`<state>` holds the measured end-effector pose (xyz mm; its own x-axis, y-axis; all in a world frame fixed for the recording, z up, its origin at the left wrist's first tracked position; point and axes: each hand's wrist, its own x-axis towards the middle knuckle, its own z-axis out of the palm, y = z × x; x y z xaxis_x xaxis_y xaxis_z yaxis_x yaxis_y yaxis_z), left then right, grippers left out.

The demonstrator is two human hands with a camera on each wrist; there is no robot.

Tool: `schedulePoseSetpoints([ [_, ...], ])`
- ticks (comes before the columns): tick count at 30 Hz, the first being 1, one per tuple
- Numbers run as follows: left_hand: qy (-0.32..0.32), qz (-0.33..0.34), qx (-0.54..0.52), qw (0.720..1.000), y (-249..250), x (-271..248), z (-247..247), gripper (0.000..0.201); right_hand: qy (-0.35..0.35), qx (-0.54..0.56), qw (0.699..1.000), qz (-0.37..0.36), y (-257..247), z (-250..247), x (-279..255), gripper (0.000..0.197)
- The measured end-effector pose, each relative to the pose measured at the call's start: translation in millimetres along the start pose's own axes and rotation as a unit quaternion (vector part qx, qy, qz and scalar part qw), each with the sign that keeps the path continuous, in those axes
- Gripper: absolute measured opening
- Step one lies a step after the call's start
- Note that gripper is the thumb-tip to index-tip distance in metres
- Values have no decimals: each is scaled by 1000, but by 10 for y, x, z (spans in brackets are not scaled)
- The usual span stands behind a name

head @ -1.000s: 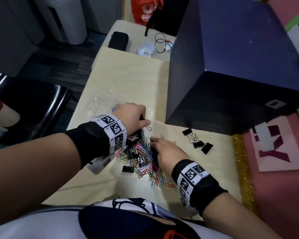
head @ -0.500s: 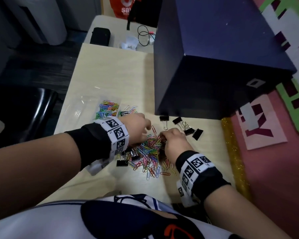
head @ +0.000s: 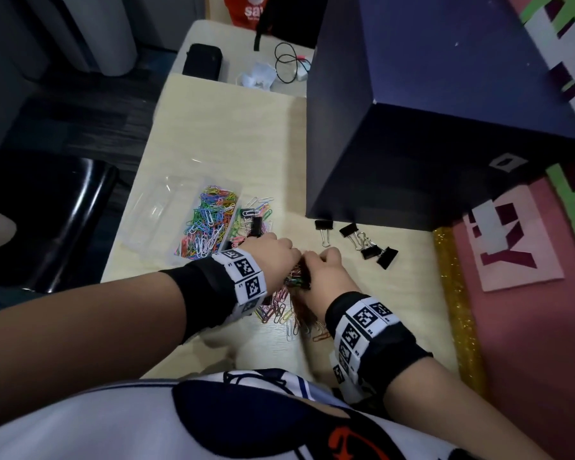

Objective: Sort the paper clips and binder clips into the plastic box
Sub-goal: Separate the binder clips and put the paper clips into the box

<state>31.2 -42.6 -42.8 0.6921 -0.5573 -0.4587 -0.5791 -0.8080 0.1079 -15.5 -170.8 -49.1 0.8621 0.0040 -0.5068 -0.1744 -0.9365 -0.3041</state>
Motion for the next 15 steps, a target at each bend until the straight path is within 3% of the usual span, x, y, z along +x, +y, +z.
schedulePoseSetpoints([
  [2,-1,24,6,1000,-16,11,-27,35,9,10,1000,2,21,-35,3,40],
  [8,32,30,-36,998,-64,31,-116,31,53,16,998,36,106,-172,76,37],
  [15,153,-34,-178,972,-331,-126,-316,41,103,8,994,30,-1,-330,157,27],
])
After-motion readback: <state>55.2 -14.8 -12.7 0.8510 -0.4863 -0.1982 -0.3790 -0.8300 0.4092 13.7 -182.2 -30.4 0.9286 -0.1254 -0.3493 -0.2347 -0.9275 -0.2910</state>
